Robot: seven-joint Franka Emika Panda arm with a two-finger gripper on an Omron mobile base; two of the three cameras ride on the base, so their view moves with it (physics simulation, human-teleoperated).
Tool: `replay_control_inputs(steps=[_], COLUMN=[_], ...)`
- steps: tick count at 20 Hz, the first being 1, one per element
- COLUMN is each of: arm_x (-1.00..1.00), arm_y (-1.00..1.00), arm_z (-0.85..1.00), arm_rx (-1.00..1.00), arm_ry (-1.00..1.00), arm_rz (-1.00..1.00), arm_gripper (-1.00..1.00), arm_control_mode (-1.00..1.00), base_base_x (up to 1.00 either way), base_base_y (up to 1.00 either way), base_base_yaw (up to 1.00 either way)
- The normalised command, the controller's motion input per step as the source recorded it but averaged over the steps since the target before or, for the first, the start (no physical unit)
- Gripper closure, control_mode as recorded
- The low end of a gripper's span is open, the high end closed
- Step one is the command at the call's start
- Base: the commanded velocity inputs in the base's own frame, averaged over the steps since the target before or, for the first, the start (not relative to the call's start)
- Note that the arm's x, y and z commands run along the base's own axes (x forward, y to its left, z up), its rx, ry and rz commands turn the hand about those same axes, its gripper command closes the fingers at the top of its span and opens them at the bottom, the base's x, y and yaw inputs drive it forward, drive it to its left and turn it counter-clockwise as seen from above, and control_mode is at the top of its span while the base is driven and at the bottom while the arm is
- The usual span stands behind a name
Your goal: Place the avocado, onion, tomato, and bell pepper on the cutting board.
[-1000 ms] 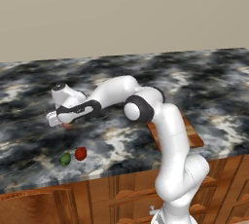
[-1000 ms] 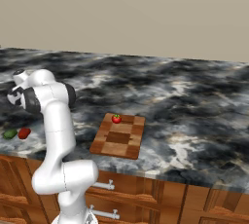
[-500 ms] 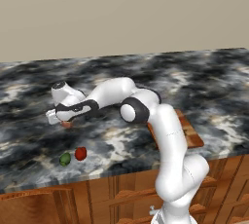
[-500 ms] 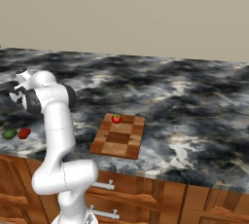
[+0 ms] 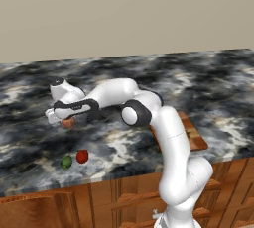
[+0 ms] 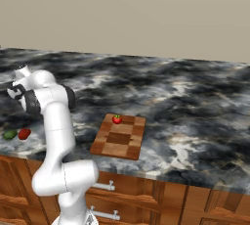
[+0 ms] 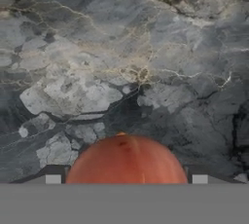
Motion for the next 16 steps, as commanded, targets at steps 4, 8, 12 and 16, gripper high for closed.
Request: replay_control_inputs(steps=[4,8,12,16], arm_x=[-0.03,-0.31,-0.44,-0.4], arm_y=[-0.02,-0.33,-0.57,-0.64], arm_z=[0.77,0.51,0.48,0.49], arm_rx=[-0.12,-0.04,0.0,0.0], arm_ry=[-0.02,-0.05,-0.05,-0.01], arm_rz=[0.0,-0.04,-0.07,-0.08], arm_gripper=[1.0,1.0,1.0,1.0], arm_control_mode=[-1.0,-1.0,-1.0,-1.0], base_base_x=[0.0,0.0,0.0,0.0], base_base_y=[0.0,0.0,0.0,0.0], base_base_yaw=[0.0,0.0,0.0,0.0])
